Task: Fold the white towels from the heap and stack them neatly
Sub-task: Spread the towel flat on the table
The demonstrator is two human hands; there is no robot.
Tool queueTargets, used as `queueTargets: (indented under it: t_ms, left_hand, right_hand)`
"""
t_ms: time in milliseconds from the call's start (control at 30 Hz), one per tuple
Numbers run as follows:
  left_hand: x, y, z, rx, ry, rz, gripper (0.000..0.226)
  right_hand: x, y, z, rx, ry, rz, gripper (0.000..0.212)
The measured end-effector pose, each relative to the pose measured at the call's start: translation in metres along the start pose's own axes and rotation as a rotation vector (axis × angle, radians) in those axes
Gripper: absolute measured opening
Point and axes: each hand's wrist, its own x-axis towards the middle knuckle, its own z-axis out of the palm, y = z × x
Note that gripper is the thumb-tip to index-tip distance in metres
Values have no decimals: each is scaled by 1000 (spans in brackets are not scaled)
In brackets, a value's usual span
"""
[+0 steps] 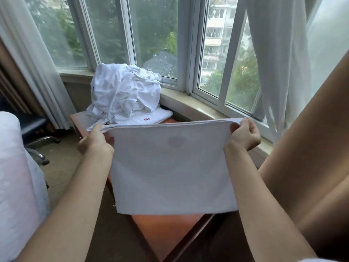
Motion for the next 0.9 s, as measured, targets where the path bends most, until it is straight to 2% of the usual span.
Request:
queueTargets:
  t_ms: [67, 133, 167, 233, 300, 467, 600, 700, 800, 833, 900]
  left_hand:
    - [12, 0, 11, 14, -53, 5, 30]
    - [20, -8, 19, 72, -84, -21, 10]
    - [26, -14, 23, 98, -59, -39, 9]
    - [41, -31, 26, 125, 22, -90, 24]
    - [58, -48, 25, 152, 37, -139, 21]
    - [105, -82, 10, 140, -1, -76, 12]
    - [132, -130, -42, 454, 66, -211, 11]
    - [146, -153, -76, 710, 107, -436, 31]
    - [157, -158, -85, 814, 57, -461, 33]
    - [160, -158, -83, 811, 10, -432, 30]
    - [166, -155, -76, 700, -64, -312, 27]
  right_hand:
    - [7, 9, 16, -40, -1, -72, 4]
    - [18, 24, 23, -145, -12, -48, 10]
    - [24, 37, 24, -225, -15, -3, 14]
    - [38, 67, 20, -371, -5, 94, 17]
    - [45, 94, 15, -444, 15, 125, 17]
    - [54, 140, -2, -520, 8, -21, 17]
    - [49, 193, -55, -796, 35, 176, 26]
    - [49, 217, -89, -1005, -19, 415, 28]
    - [52, 222, -90, -1002, 44, 521, 41]
    - [54, 221, -84, -950, 59, 523, 41]
    - [58, 218, -66, -810, 50, 407, 27]
